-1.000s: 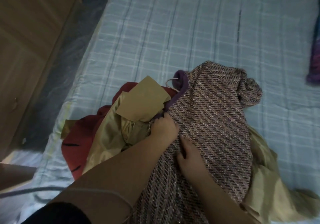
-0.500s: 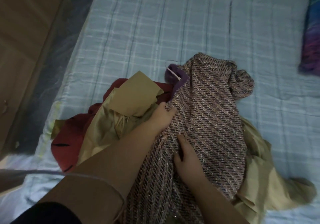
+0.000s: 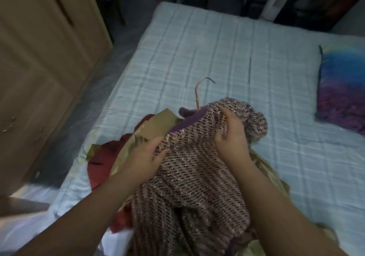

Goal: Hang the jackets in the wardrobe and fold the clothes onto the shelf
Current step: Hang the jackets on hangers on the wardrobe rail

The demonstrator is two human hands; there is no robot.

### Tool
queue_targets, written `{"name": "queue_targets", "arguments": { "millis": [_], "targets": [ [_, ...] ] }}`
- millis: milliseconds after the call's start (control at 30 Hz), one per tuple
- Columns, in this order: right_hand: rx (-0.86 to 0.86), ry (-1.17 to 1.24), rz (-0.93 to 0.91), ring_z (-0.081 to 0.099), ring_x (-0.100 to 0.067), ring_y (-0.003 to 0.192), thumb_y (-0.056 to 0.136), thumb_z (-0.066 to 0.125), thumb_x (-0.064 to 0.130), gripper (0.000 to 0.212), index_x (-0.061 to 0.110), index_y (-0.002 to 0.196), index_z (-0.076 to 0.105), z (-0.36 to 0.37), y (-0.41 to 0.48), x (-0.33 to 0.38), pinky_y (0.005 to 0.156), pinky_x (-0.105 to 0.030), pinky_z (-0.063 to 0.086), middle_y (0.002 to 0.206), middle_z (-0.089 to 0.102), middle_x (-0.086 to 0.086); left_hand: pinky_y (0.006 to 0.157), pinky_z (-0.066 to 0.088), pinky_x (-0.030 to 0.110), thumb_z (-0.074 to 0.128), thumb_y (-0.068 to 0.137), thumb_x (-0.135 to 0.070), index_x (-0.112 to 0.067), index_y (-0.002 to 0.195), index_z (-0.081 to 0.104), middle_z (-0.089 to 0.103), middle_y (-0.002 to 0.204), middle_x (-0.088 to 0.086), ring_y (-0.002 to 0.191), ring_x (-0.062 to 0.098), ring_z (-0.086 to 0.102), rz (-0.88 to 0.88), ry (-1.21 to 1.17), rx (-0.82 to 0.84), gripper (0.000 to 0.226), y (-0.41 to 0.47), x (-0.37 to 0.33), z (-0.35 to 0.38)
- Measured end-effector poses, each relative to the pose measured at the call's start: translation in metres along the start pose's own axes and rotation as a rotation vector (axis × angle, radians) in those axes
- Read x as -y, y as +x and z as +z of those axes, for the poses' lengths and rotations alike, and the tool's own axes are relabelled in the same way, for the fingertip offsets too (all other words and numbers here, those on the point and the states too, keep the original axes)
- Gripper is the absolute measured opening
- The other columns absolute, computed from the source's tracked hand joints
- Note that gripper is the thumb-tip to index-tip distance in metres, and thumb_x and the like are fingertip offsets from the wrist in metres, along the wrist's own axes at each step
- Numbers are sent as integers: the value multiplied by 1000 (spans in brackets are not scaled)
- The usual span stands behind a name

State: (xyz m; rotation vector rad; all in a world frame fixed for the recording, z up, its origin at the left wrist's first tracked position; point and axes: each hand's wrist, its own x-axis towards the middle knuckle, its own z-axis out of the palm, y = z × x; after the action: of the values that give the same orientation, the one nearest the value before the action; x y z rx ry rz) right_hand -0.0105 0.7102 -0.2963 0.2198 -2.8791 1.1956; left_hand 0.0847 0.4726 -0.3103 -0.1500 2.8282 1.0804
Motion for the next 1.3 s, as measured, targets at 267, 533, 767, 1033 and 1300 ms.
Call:
{"name": "queue_targets", "arguments": {
  "millis": [267,533,767,1033,1300],
  "targets": [
    [366,-590,-418,54,-22,123,88,55,39,32,30,118,56,-35,-24,55,120,-55,7,120,65,2,72,47,24,47,93,-52,-28,132,57,70,105,-2,93,22,67,148,248,-121,47,-126,8,-54],
    [393,-407,-538,61,-33,94,89,59,36,25,21,109,52,-32,-97,102,67,-36,41,103,66,-9,72,47,32,76,83,-33,-45,110,41,65,99,-9,84,5,62,-236,-1,10,46,-191,-4,-93],
    [95,-322,-631,55,-37,85,92,59,30,19,15,94,48,-73,-126,190,70,-43,42,89,57,-12,87,48,17,65,88,-54,-39,116,66,71,107,-20,99,-7,63,-92,-222,-146,31,-242,-59,-156],
    [-145,-220,-868,50,-30,85,88,61,29,23,13,96,47,-104,-226,331,73,-44,43,90,48,-6,61,45,31,61,93,-46,-34,82,57,61,70,-14,67,3,56,-32,223,-518,16,-370,-110,-259],
    [-65,-69,-1107,48,-18,94,90,56,48,33,21,108,49,-91,-380,458,81,-37,44,99,50,3,60,44,35,62,91,-41,-28,89,57,60,77,-11,79,18,63,-190,553,-834,14,-572,-76,-338]
  ]
}}
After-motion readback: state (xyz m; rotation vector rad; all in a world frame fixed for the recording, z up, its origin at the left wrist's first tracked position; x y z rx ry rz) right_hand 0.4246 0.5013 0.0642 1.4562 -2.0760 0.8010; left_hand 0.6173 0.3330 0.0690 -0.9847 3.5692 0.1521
